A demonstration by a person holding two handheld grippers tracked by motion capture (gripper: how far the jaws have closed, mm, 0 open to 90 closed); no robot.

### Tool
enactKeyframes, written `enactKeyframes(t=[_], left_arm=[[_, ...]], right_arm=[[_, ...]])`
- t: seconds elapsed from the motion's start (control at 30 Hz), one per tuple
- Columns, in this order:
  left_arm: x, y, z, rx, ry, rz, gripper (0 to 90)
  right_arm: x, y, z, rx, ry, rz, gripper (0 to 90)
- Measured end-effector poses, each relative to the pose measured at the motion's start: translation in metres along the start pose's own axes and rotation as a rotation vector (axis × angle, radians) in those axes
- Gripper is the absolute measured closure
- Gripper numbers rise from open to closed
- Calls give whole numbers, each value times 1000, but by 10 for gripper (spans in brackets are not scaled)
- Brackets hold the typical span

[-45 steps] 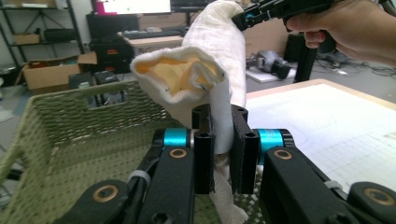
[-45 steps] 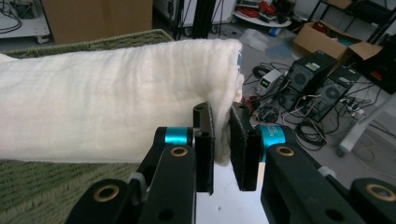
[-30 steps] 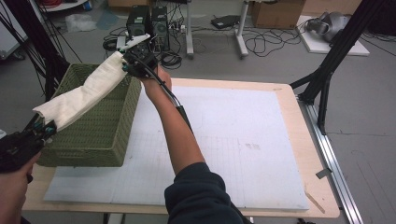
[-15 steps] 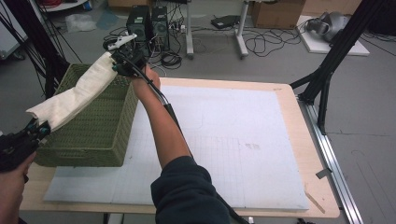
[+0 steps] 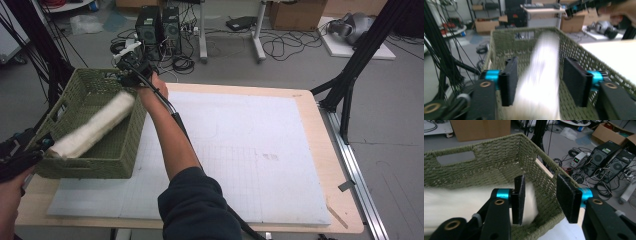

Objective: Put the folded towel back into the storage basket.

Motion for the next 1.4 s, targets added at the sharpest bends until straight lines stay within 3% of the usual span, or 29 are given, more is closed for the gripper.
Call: enactKeyframes(t=[0.2,0.37,0.43,0.57,0.63,0.8,1.1,1.4], left_arm=[[-7,1,-6,27,-8,-25,392],[-8,-7,-19,80,17,-34,359],[-10,-11,-25,107,34,-50,331],[-17,-22,-40,190,79,-80,269],[-19,-28,-49,222,72,-80,243],[-25,-43,-74,305,52,-91,184],[-29,-70,-123,441,35,-85,191],[-31,-92,-165,519,4,-78,201]], right_arm=[[3,20,-8,-16,13,-8,545],[11,45,-19,-53,-8,-13,486],[15,57,-26,-58,-5,-11,461],[24,85,-42,-84,-47,-32,403],[30,99,-51,-100,-64,-40,354],[46,135,-71,-76,-61,-47,265],[86,199,-99,-38,-91,-77,240],[139,242,-118,2,-131,-89,197]])
Point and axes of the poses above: each handheld gripper's, and its own axes: y roughly backward along the jaws, x roughly out of its underside, z roughly to its left, the point moved 2 cm from there along -y, roughly forward along the jaws, and after that the axes turned 11 degrees about -y, right-handed, at the moved point
